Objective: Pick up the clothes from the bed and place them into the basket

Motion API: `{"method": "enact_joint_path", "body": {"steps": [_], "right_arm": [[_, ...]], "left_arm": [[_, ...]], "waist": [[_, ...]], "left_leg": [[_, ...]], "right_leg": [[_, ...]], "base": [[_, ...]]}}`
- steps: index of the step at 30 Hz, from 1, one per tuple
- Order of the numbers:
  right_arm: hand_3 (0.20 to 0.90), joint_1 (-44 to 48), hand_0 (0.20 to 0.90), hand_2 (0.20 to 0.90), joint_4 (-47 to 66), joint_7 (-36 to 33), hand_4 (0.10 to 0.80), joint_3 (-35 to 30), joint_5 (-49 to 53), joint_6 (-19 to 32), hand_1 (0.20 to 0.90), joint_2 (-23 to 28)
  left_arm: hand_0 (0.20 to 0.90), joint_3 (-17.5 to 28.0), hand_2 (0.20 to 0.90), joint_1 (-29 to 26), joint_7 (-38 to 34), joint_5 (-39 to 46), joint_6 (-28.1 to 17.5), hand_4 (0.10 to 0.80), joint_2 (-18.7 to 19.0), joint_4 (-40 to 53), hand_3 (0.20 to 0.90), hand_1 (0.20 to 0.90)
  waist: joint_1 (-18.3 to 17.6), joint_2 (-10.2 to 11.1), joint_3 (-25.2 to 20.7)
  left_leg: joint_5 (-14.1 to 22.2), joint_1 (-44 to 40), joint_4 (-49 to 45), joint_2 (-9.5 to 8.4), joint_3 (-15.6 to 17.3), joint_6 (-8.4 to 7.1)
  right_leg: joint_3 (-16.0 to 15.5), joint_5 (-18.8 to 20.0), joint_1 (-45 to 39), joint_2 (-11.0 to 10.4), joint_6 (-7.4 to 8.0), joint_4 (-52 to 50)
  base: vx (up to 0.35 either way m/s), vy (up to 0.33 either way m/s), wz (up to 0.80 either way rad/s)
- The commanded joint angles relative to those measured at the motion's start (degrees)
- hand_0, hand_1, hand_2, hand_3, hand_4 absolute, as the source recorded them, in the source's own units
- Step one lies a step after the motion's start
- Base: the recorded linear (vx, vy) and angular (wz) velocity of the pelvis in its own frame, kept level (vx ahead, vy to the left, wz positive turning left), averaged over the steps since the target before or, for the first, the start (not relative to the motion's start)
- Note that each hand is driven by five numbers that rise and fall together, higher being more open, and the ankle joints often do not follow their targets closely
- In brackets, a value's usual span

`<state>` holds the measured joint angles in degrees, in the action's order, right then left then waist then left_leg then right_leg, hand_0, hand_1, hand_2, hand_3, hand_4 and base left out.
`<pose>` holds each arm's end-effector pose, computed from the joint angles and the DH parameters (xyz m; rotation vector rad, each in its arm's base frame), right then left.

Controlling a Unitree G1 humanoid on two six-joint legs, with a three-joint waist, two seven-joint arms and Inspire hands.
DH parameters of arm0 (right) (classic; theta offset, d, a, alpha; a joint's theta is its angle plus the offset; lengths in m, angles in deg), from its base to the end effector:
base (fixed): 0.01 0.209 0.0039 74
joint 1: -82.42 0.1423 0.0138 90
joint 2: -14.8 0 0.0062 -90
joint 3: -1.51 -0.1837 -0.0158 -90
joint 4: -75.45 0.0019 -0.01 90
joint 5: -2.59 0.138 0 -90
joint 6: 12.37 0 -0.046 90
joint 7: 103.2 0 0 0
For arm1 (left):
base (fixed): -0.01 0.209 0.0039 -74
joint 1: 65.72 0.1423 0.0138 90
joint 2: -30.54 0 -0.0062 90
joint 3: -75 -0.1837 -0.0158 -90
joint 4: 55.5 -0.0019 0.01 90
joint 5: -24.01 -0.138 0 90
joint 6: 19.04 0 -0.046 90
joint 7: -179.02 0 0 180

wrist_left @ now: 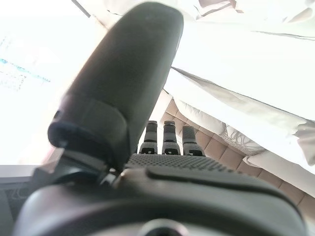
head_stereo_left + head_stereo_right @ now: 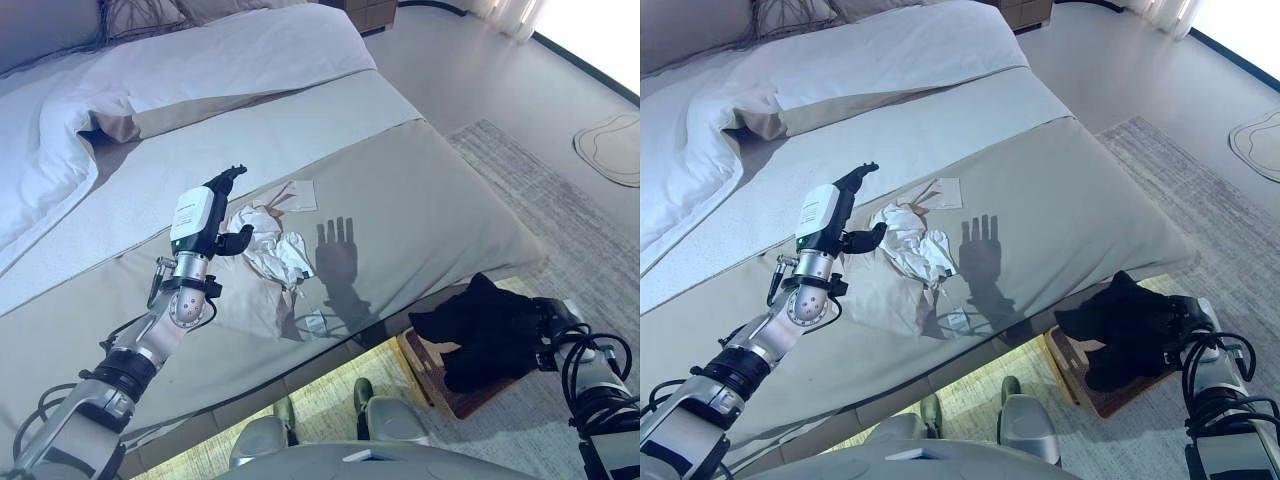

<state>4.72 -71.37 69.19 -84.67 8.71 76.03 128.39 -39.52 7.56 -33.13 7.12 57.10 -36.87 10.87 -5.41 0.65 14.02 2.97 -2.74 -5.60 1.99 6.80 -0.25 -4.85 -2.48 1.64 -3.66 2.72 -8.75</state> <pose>0.1784 -0.3520 -0.0004 -0.5975 0.7267 -0.4633 0.2431 0.2285 0.0475 0.9862 -0.2936 0.1081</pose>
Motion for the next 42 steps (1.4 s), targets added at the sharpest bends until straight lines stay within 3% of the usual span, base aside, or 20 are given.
{"method": "enact_joint_path", "body": {"steps": [1,2,3,20,24,28,35,42], "right_arm": [[0.2,6.46,0.3,0.3,-3.06,-5.82,0.1,-0.89,-1.8,1.55,0.3,4.28],[0.436,6.56,0.502,0.502,-3.61,-6.56,0.336,-0.99,-1.71,1.03,0.502,4.28],[0.9,6.52,0.9,0.9,-3.98,-6.52,0.8,-1.04,-1.27,1.0,0.9,4.32],[0.9,4.4,0.9,0.9,-2.92,-2.24,0.8,-0.83,-1.13,-2.04,0.9,3.03],[0.9,4.65,0.9,0.9,-1.67,-2.45,0.8,-0.24,-0.59,-0.82,0.9,3.0],[0.9,5.3,0.9,0.9,8.61,-7.63,0.8,-0.55,-0.51,0.23,0.9,3.69],[0.9,5.73,0.9,0.9,26.52,-15.91,0.8,1.28,-14.8,5.3,0.9,3.07],[0.9,15.1,0.9,0.9,30.21,-14.88,0.8,6.78,-21.55,7.18,0.9,5.48]], "left_arm": [[0.9,-0.24,0.9,-5.56,-3.43,0.91,-2.44,0.8,2.3,4.23,0.9,0.9],[0.9,-0.33,0.9,-5.6,-3.56,0.95,-2.5,0.8,2.27,4.19,0.9,0.9],[0.9,-0.28,0.9,-5.48,-3.64,0.88,-2.49,0.8,2.19,4.33,0.9,0.9],[0.9,2.37,0.9,-1.97,-3.34,0.62,-2.68,0.8,2.6,5.02,0.9,0.9],[0.9,2.88,0.9,-1.11,-3.45,0.37,-3.37,0.8,2.63,4.59,0.9,0.9],[0.9,4.66,0.9,0.74,-4.48,-0.21,-2.97,0.8,2.24,5.24,0.9,0.9],[0.9,8.17,0.9,4.31,-5.44,-0.79,-1.74,0.8,-0.22,5.85,0.9,0.9],[0.9,9.74,0.9,6.81,-4.1,-1.14,-1.38,0.8,-1.3,5.69,0.9,0.9]], "waist": [[0.54,-0.41,-3.46],[0.49,-0.53,-3.4],[0.44,-0.62,-3.31],[1.23,-1.06,-5.64],[1.86,-0.91,-6.2],[2.02,-1.0,-6.41],[3.18,-1.58,-6.67],[7.06,-1.15,-6.79]], "left_leg": [[4.16,0.18,-4.25,-0.45,0.78,1.36],[4.2,0.17,-4.31,-0.44,0.91,1.35],[4.24,0.16,-4.42,-0.39,1.03,1.33],[-0.11,-1.54,3.64,-0.2,-0.25,-0.25],[-1.33,-2.2,6.13,-0.14,-1.12,-0.57],[-1.56,-2.08,6.37,0.03,-1.15,-0.71],[-2.41,-2.12,8.04,-0.63,-2.6,-1.04],[-3.16,-0.27,7.51,-1.36,-5.45,-1.25]], "right_leg": [[-0.33,-2.49,0.55,1.63,-0.39,-5.4],[-0.38,-2.45,0.54,1.59,-0.4,-5.36],[-0.4,-2.44,0.5,1.57,-0.43,-5.32],[-0.37,0.1,-1.79,1.68,0.45,0.79],[-0.31,1.14,-2.68,1.61,0.8,2.85],[-0.59,1.22,-2.75,1.54,0.74,3.14],[-1.12,1.83,-3.8,1.21,0.85,5.34],[-3.54,0.43,-4.48,1.13,-0.03,5.02]], "base": [[0.0,0.0,0.0],[0.0,0.0,0.0],[0.0,0.0,0.0],[0.04,-0.019,0.01],[0.057,-0.034,0.0],[0.051,-0.011,0.0],[0.05,0.028,0.0],[0.07,0.031,0.16]]}}
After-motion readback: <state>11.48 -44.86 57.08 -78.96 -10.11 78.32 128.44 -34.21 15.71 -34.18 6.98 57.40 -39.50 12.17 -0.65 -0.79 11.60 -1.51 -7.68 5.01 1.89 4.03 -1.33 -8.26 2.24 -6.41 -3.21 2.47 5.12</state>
